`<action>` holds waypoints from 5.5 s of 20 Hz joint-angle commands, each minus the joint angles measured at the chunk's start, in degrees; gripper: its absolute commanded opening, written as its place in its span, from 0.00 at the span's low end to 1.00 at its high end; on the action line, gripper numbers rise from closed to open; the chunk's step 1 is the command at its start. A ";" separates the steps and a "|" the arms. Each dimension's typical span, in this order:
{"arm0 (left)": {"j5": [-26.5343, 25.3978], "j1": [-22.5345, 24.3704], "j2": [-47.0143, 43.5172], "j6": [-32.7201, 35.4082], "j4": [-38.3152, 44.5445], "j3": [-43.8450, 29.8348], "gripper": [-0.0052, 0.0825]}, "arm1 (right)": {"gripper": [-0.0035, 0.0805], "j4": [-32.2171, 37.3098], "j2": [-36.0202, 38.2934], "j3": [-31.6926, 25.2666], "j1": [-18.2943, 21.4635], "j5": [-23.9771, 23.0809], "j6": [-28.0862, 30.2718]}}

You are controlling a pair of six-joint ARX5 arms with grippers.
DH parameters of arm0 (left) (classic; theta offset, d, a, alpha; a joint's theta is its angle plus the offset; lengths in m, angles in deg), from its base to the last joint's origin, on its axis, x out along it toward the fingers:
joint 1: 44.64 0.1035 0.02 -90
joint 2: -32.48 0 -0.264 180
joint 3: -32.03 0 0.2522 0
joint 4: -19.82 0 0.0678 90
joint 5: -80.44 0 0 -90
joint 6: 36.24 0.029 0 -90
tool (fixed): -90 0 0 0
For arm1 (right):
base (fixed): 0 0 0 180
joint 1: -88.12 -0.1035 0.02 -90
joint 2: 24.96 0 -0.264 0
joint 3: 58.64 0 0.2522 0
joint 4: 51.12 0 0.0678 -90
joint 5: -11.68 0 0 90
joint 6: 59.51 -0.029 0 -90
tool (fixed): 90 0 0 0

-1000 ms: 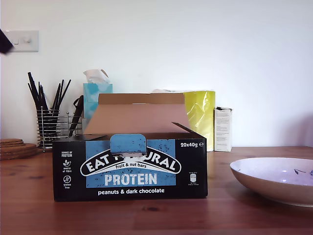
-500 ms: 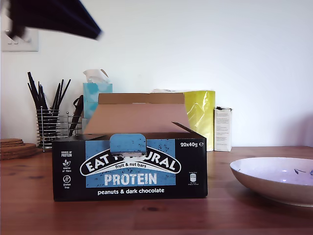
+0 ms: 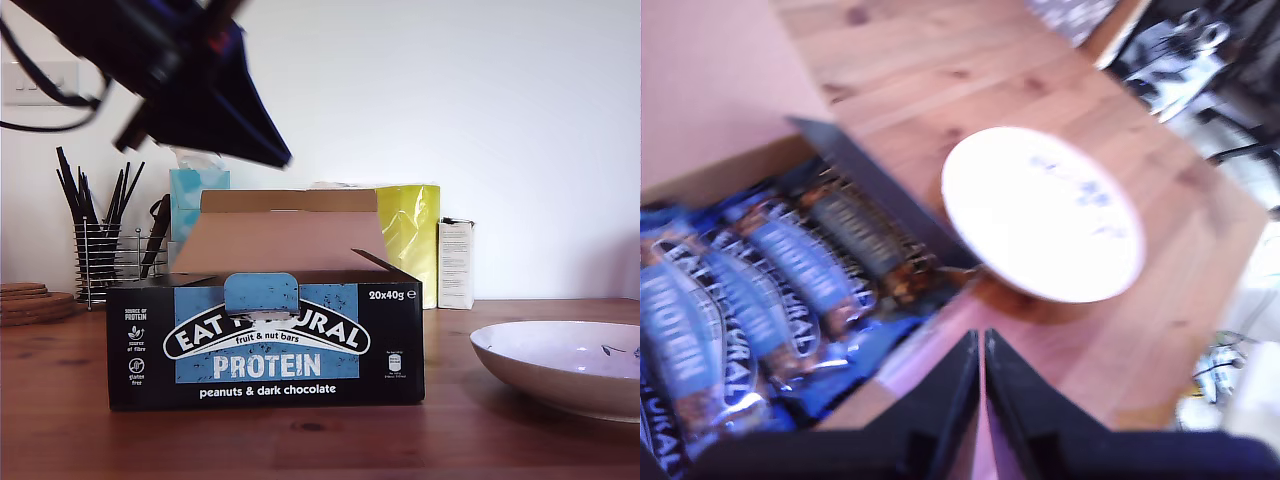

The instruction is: Spread the side flaps of the carton box of snackbars

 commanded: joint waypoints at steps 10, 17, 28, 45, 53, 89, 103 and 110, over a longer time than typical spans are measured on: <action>-7.72 -2.05 21.86 11.43 0.17 13.66 0.03 | 0.03 0.59 -0.09 -0.61 -0.15 0.02 1.62; -6.10 -2.29 26.93 11.72 0.79 16.50 0.03 | 0.03 0.68 -0.09 -0.61 -0.15 0.02 1.95; -3.85 -6.10 28.76 8.96 9.90 16.50 0.03 | 0.03 0.94 -0.09 -0.61 -0.15 0.00 1.95; -5.55 -10.54 35.52 7.17 12.24 17.05 0.03 | 0.03 0.63 -0.09 -0.61 -0.15 0.00 1.95; -7.13 -10.32 35.28 7.63 7.17 19.21 0.03 | 0.03 1.05 -0.09 -0.61 -0.15 0.02 1.92; -31.06 0.02 24.22 -17.86 -37.16 27.67 0.35 | 0.03 1.03 -0.09 -0.61 -0.15 -0.31 3.48; -31.93 3.32 24.61 -14.95 -46.03 31.06 0.80 | 0.03 1.11 -0.09 -0.61 -0.15 -0.22 3.58; -31.93 4.42 25.40 -14.91 -44.28 31.06 0.80 | 0.03 1.14 -0.09 -0.61 -0.15 -0.20 4.57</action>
